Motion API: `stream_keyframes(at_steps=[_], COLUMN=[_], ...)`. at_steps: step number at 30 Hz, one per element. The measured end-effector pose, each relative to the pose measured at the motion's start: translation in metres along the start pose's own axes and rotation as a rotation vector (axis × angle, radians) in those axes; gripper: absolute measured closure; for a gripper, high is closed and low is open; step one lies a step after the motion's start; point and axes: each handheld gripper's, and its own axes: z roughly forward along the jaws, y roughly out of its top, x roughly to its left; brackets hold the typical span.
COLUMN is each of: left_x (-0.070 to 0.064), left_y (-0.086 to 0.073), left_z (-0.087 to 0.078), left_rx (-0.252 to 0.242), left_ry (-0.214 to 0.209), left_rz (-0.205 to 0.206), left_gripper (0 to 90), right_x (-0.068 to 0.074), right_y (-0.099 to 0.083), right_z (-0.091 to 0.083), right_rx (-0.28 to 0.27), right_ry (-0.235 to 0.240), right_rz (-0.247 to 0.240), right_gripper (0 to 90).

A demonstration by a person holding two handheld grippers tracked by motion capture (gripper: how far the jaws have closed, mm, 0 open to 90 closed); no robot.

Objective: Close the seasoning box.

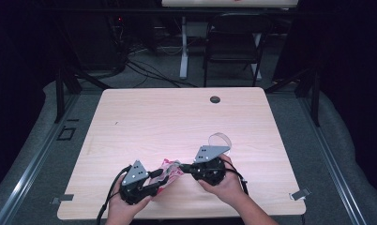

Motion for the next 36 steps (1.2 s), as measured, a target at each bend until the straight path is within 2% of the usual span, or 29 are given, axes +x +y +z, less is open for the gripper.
stream_keyframes(at_steps=[3, 5, 6, 9, 12, 16, 19, 26, 30, 34, 36], left_x=[0.000, -0.005, -0.007, -0.008, -0.005, -0.001, 0.002, 0.007, 0.009, 0.008, 0.008], left_y=[-0.007, -0.013, -0.015, -0.019, -0.024, -0.029, -0.031, -0.039, -0.041, -0.047, -0.048], left_z=[0.000, 0.001, 0.003, 0.008, 0.013, 0.020, 0.025, 0.035, 0.040, 0.050, 0.054], left_rx=[0.013, 0.017, 0.031, 0.049, 0.069, 0.094, 0.083, 0.122, 0.138, 0.175, 0.198], left_ry=[0.012, 0.059, 0.078, 0.119, 0.115, 0.075, 0.056, 0.092, 0.081, 0.092, 0.099], left_rz=[-0.015, 0.005, 0.002, 0.012, 0.009, 0.008, -0.037, -0.068, -0.096, -0.093, -0.074], left_gripper=[50.3, 50.9, 50.5, 44.9, 43.6, 40.4, 34.8, 28.7, 26.3, 25.2, 26.1], right_x=[0.001, 0.002, 0.002, 0.005, 0.006, 0.005, 0.005, 0.005, 0.005, 0.005, 0.005], right_y=[0.002, 0.003, 0.004, 0.005, 0.005, 0.005, 0.004, 0.001, 0.000, -0.002, -0.002], right_z=[-0.002, -0.003, -0.003, -0.004, -0.005, -0.005, -0.005, -0.006, -0.007, -0.007, -0.008], right_rx=[-0.010, -0.013, -0.012, -0.022, -0.025, -0.029, -0.030, -0.028, -0.026, -0.029, -0.027], right_ry=[0.000, -0.003, -0.001, -0.006, -0.007, -0.002, 0.000, 0.005, 0.006, 0.004, 0.007], right_rz=[0.005, 0.000, -0.001, -0.009, -0.013, -0.008, -0.012, -0.012, -0.012, -0.009, -0.013], right_gripper=[90.0, 90.0, 90.0, 90.0, 90.0, 90.0, 90.0, 90.0, 90.0, 90.0, 90.0])
